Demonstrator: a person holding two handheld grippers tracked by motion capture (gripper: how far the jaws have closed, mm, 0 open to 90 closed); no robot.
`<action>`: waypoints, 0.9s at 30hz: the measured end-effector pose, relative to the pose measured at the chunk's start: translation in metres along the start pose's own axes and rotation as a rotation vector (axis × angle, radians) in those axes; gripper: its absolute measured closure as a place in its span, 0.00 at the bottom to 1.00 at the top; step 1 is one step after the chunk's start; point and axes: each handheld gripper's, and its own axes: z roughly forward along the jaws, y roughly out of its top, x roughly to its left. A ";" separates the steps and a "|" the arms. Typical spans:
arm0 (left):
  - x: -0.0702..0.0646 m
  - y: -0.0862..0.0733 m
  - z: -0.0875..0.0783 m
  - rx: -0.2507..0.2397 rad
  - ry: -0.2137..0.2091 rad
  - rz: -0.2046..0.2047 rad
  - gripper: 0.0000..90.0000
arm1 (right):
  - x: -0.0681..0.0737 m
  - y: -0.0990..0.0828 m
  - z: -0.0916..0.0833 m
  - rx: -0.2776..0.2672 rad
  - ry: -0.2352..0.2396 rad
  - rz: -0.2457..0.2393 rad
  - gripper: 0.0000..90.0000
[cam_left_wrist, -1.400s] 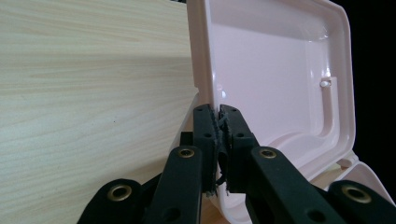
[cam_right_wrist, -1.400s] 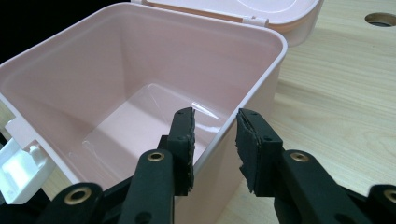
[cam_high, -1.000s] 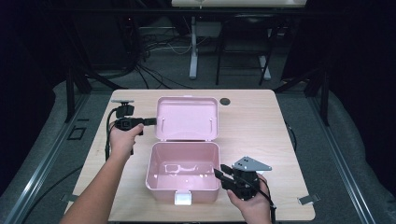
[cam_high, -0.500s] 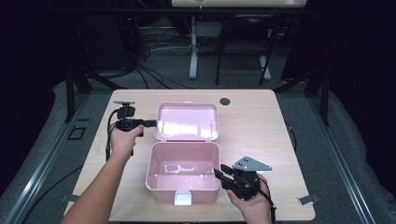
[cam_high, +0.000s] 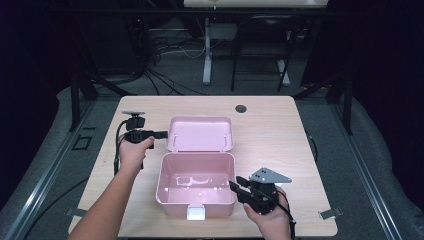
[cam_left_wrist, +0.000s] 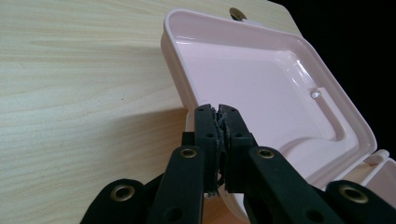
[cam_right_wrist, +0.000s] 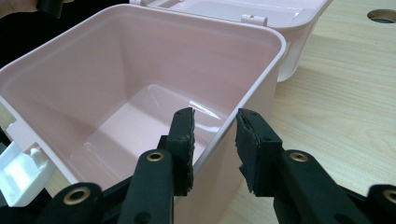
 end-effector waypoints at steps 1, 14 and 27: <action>0.000 0.000 0.000 -0.002 0.000 0.000 0.97 | 0.000 0.000 0.000 0.001 0.000 0.000 0.75; -0.001 -0.002 -0.007 -0.021 0.024 0.017 0.83 | 0.000 0.002 -0.002 -0.006 0.011 0.002 0.73; -0.006 -0.020 -0.030 -0.075 0.037 0.078 0.70 | -0.009 0.011 -0.016 -0.031 0.015 0.009 0.69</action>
